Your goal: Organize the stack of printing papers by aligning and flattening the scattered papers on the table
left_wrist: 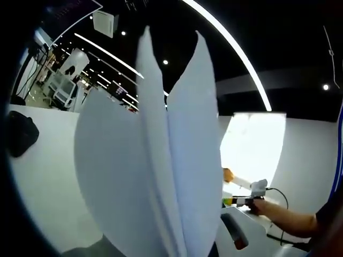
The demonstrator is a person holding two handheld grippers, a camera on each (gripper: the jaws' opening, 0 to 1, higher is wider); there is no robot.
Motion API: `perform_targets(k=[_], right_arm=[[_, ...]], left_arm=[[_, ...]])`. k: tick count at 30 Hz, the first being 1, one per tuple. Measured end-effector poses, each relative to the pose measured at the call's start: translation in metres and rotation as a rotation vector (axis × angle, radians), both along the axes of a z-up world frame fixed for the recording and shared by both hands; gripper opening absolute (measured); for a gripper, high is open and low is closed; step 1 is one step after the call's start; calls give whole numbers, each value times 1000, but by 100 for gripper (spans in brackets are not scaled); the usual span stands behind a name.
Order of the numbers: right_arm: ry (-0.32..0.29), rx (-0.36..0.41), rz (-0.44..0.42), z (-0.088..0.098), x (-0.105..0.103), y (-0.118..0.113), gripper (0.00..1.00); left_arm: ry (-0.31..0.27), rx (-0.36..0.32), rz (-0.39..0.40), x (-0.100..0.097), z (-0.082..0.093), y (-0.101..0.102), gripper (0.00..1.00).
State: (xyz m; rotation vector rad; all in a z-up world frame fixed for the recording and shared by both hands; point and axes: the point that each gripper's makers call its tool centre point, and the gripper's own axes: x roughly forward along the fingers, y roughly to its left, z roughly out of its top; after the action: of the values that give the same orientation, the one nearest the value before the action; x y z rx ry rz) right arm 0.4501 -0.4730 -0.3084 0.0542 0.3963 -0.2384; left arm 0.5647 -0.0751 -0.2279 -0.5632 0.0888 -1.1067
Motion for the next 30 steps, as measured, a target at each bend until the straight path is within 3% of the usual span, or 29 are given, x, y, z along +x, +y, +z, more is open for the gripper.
perform_targets(k=[17,20,30], right_arm=[[-12,-9,40,0,7,3,30],[-19,-25,90,1,10,9,17],[-20,-55,103,1,8,18,12]], left_arm=[[2,-2,0,-1,1,0,7],[5,-3,0,-1,1,0,7],[11,-9,0,-1,1,1,7]])
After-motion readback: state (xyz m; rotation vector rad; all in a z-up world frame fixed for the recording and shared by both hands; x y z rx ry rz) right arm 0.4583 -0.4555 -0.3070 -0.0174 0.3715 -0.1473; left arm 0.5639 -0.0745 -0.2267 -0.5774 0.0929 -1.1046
